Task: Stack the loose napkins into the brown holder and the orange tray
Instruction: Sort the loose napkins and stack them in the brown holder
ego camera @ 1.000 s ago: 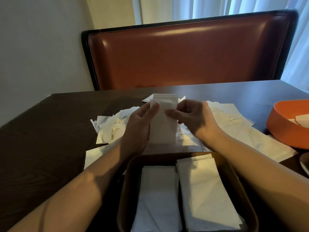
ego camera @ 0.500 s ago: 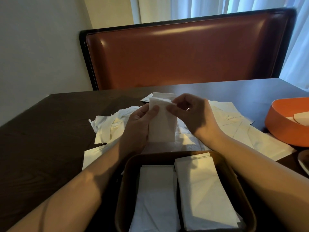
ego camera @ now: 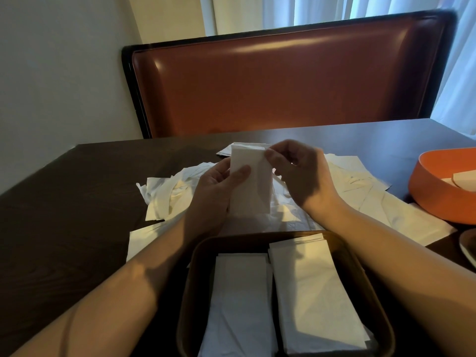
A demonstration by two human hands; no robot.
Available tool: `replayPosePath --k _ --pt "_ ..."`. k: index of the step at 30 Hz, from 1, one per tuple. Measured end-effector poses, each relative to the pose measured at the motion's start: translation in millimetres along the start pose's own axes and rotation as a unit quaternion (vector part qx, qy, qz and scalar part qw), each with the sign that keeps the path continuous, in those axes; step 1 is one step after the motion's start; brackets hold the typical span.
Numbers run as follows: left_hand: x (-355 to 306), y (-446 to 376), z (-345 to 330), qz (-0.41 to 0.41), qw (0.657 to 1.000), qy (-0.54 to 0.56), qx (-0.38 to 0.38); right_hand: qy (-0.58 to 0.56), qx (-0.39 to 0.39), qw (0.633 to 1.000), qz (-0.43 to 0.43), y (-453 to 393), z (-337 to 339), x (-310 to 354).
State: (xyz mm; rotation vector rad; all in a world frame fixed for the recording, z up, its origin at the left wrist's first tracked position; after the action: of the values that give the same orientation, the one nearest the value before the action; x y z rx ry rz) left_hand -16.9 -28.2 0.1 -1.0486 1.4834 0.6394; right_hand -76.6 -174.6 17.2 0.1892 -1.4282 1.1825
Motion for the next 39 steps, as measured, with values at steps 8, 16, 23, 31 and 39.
replayPosePath --k 8,16,23,31,39 --pt "-4 1 0 -0.024 1.000 0.016 0.010 -0.015 0.011 0.999 -0.042 -3 -2 -6" --pt "-8 -4 9 -0.015 0.987 0.157 -0.003 -0.009 0.092 0.995 -0.023 4 -11 -8" --pt "-8 2 19 -0.126 0.973 -0.163 -0.103 0.033 0.083 0.996 0.017 0 2 -14" --pt "-3 -2 24 -0.135 0.947 -0.285 -0.062 0.024 0.156 0.987 -0.024 6 0 -32" --pt "-8 -2 22 -0.188 0.928 -0.311 -0.085 0.019 0.132 0.991 -0.009 4 5 -27"
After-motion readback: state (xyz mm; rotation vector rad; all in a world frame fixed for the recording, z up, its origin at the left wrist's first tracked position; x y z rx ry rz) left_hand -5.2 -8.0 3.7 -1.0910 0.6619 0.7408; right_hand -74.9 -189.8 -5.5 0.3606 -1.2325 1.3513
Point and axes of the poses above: each hand's wrist, its own y-axis away from the middle knuckle, its own z-axis out of the back of the hand, x = y × z, the point moved 3 cm from there along -y, towards the middle knuckle, and after that the axes turned 4 degrees about -x, right-handed, at the moved point
